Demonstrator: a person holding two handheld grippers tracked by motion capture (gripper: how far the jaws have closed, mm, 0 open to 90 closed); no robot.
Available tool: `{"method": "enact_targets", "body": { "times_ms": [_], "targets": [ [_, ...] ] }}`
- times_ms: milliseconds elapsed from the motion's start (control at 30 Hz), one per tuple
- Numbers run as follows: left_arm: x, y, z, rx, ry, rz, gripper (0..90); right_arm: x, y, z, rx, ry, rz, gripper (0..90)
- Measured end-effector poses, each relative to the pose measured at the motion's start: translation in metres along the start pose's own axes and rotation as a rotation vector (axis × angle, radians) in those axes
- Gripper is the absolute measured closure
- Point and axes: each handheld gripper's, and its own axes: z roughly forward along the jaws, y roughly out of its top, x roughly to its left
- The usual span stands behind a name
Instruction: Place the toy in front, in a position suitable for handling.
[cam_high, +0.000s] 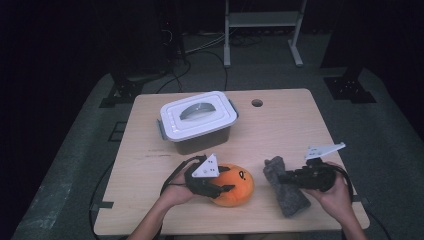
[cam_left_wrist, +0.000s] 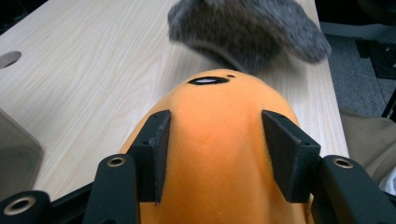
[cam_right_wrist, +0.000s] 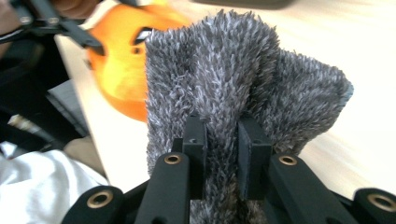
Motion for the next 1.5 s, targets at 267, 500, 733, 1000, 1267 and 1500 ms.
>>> {"method": "enact_targets", "body": {
  "times_ms": [267, 500, 733, 1000, 1267, 1500],
  "targets": [
    [0.000, 0.001, 0.002, -0.003, -0.031, -0.010, 41.6, -0.020, -0.022, -0.033, 0.049, -0.151, 0.059, 75.2],
    [0.007, 0.002, -0.009, -0.062, -0.065, -0.055, 37.8, -0.030, -0.031, -0.016, 0.150, -0.173, 0.081, 69.7],
    [0.020, 0.001, -0.026, -0.107, -0.017, -0.081, 32.2, -0.033, -0.036, -0.013, 0.114, -0.122, 0.112, 63.1],
    [0.030, -0.003, -0.040, -0.126, 0.017, -0.088, 26.7, -0.033, -0.037, -0.021, 0.006, -0.060, 0.127, 57.3],
    [0.035, -0.007, -0.046, -0.138, 0.042, -0.096, 24.4, -0.033, -0.036, -0.021, -0.023, -0.048, 0.118, 54.7],
    [0.037, -0.007, -0.051, -0.154, 0.063, -0.105, 21.9, -0.031, -0.035, -0.021, -0.032, -0.044, 0.114, 53.7]
  ]
}}
